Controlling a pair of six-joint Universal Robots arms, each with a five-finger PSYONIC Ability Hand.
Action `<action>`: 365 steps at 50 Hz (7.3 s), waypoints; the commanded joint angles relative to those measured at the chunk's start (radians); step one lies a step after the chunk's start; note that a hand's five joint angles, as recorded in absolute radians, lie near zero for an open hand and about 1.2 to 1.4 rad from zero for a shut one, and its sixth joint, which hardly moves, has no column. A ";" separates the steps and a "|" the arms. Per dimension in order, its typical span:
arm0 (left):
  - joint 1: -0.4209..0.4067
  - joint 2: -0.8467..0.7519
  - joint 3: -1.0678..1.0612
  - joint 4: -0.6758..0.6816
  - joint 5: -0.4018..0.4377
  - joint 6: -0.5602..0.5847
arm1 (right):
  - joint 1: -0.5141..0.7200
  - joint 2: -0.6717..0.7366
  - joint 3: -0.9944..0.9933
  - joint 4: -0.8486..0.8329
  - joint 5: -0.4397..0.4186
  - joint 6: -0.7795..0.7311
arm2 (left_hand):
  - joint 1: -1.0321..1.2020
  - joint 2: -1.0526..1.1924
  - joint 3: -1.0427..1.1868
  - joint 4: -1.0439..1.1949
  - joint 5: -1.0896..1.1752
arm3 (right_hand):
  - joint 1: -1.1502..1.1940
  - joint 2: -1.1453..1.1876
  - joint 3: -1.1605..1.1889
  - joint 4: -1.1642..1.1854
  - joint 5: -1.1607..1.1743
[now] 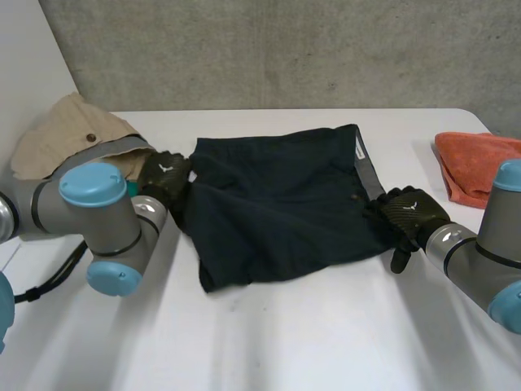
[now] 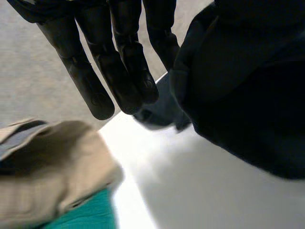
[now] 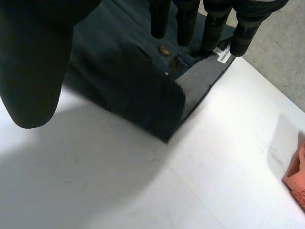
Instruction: Fold the laundry.
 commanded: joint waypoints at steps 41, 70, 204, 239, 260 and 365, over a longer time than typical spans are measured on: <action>-0.178 0.221 -0.356 -0.218 -0.049 -0.204 | 0.001 0.020 0.079 -0.152 -0.052 -0.152 | -0.319 -0.368 -0.362 -0.372 -0.348 | 1.169 1.180 1.184 1.179 1.170; -0.259 0.608 -0.528 -0.712 0.047 0.183 | -0.033 -0.374 0.214 0.669 0.086 -0.590 | 0.251 0.202 0.208 0.198 0.222 | 1.169 1.180 1.184 1.179 1.170; -0.465 -0.179 0.539 -0.477 -0.033 -0.293 | -0.028 0.072 -0.293 0.285 -0.132 0.379 | -0.926 -0.975 -0.969 -0.979 -0.955 | -0.053 -0.042 -0.038 -0.043 -0.052; -0.305 0.348 0.272 -0.440 0.310 -0.312 | 0.221 -0.294 0.363 -0.261 0.104 0.055 | -0.955 -1.005 -0.998 -1.008 -0.985 | -0.053 -0.042 -0.038 -0.043 -0.052; -0.253 0.444 0.091 -0.428 0.650 -0.382 | 0.242 0.063 0.285 -0.786 0.227 0.063 | -0.955 -1.005 -0.998 -1.008 -0.985 | -0.053 -0.042 -0.038 -0.043 -0.052; 0.345 -0.283 0.577 -0.002 0.159 0.286 | -0.047 -0.202 0.137 -0.336 -0.068 -0.023 | -0.955 -1.005 -0.998 -1.008 -0.985 | -0.053 -0.042 -0.038 -0.043 -0.052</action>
